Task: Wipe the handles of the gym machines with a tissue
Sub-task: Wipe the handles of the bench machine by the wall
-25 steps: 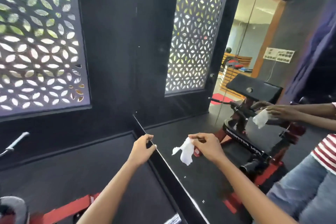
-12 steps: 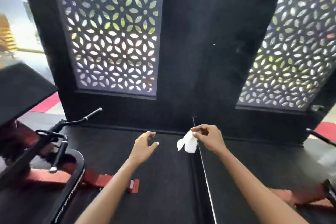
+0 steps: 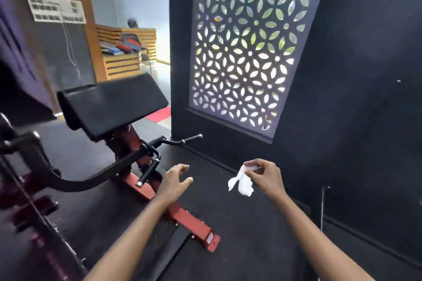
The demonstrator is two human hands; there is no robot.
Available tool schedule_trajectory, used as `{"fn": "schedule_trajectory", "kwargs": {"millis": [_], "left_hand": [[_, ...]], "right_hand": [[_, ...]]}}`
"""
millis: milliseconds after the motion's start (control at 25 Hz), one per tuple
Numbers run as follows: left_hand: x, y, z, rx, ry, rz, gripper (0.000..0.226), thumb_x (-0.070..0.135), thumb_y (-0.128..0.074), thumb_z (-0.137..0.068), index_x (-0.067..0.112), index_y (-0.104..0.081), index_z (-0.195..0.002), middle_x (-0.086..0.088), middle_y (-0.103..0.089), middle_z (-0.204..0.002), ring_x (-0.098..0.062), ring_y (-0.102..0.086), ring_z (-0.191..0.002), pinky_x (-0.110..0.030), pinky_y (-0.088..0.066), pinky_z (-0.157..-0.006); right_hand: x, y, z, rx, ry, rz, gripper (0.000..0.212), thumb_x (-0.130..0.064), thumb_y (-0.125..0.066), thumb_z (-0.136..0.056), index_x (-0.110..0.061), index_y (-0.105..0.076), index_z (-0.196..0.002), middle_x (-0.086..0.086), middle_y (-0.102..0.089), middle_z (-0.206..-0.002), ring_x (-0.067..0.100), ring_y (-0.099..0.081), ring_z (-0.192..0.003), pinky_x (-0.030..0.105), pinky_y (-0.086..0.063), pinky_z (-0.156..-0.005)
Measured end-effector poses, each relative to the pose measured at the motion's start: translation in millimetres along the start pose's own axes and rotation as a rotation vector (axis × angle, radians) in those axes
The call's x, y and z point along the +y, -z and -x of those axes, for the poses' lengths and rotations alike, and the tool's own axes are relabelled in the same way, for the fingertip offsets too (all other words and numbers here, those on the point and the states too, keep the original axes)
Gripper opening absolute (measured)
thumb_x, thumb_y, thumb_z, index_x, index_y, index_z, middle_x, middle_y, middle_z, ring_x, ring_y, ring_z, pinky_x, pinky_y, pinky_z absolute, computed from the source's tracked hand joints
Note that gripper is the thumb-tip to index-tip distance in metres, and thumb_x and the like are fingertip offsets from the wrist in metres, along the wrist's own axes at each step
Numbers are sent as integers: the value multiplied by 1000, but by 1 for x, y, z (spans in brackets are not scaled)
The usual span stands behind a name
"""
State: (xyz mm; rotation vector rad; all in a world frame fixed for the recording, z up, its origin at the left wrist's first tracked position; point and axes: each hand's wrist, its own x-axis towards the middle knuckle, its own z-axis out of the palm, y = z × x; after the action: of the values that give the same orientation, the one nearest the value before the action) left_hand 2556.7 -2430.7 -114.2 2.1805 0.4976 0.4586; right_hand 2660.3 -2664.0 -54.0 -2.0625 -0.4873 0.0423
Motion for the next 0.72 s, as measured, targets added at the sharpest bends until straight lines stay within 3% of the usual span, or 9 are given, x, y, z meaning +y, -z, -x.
{"fn": "schedule_trajectory", "kwargs": {"millis": [80, 240, 360, 480, 720], "left_hand": [[-9, 12, -5, 44, 47, -14, 37, 14, -67, -82, 11, -59, -118, -3, -63, -116, -16, -59, -106, -18, -40, -92], [-29, 27, -25, 132, 117, -27, 37, 13, -68, -81, 12, -60, -117, 3, -61, -110, -14, -58, -104, -28, -45, -96], [-45, 28, -46, 263, 226, 1, 35, 12, -67, -82, 13, -61, -116, 3, -60, -109, -9, -55, -98, -11, -40, -84], [-57, 19, -65, 380, 352, 34, 32, 10, -66, -82, 11, -62, -114, 1, -62, -106, -10, -55, -94, 0, -33, -71], [-66, -24, -128, 450, 430, -27, 34, 13, -68, -81, 14, -62, -114, 2, -62, -116, -10, -57, -106, -14, -38, -87]], "right_hand": [[-6, -18, -21, -46, 43, 3, 17, -6, -65, -77, -19, -73, -83, 1, -71, -77, 11, -60, -62, 20, -50, -61], [-12, -61, -78, -154, 72, -23, 13, -8, -65, -80, -18, -73, -84, 6, -70, -79, 14, -61, -63, 30, -54, -67], [-12, -97, -127, -263, 146, -27, 11, -11, -64, -83, -17, -73, -86, 3, -68, -77, 14, -59, -64, 11, -45, -58], [-6, -130, -170, -387, 229, -68, 11, -12, -65, -84, -19, -73, -84, -1, -66, -71, 12, -56, -59, 8, -41, -52], [15, -182, -260, -575, 343, -59, 13, -9, -66, -81, -18, -74, -84, -4, -70, -74, -4, -59, -62, 5, -41, -59]]}}
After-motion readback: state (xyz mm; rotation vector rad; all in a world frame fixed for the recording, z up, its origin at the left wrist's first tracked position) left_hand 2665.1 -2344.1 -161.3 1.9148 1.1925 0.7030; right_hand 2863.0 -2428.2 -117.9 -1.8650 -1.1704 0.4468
